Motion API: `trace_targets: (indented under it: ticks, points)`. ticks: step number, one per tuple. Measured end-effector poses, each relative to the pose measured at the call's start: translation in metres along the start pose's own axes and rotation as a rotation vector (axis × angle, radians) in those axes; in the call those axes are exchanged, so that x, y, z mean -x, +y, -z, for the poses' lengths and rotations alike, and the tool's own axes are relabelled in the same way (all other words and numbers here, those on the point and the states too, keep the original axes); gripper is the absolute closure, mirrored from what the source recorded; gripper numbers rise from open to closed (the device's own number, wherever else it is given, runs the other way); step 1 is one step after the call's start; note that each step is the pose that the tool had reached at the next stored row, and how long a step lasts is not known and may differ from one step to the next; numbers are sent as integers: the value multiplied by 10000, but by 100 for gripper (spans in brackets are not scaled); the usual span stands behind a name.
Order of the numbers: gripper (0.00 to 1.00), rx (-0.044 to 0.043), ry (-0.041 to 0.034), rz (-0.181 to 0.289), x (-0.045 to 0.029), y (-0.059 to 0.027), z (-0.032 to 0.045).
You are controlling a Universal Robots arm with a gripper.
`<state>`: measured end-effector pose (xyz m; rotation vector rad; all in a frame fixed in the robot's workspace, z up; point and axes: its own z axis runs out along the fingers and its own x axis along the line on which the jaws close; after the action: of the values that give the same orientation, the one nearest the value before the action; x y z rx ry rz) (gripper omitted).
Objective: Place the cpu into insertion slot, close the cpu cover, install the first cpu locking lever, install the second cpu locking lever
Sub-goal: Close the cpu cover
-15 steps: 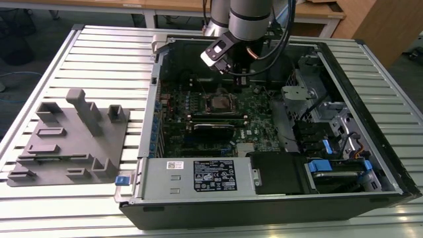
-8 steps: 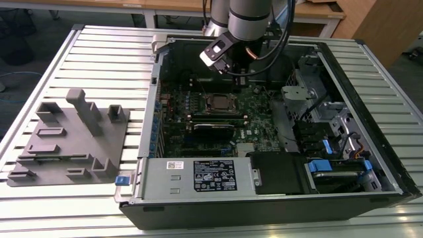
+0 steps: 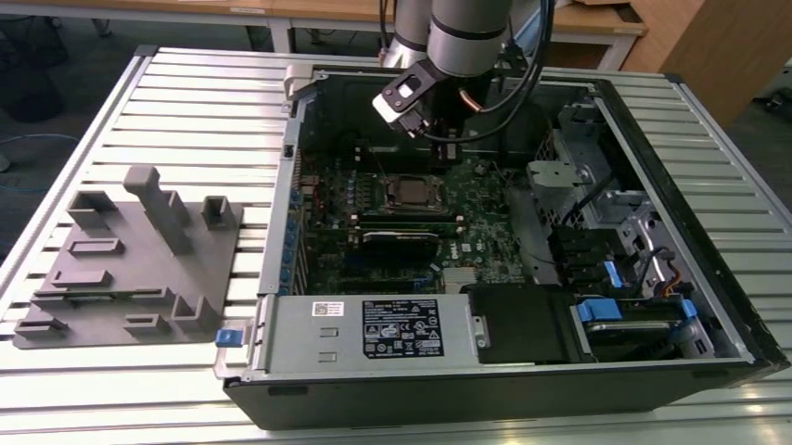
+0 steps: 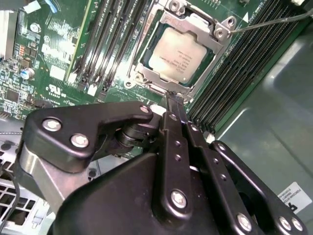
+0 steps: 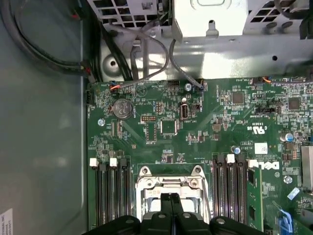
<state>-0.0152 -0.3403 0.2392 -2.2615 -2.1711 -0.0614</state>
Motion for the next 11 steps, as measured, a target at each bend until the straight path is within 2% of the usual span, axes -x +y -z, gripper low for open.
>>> trace_targets:
  ticks: [2,6,11]
  points:
    - [89,4,2,-1,2,-38,-3]
    - [89,11,0,0,8,-177,-15]
    - [89,14,-3,2,15,-311,-67]
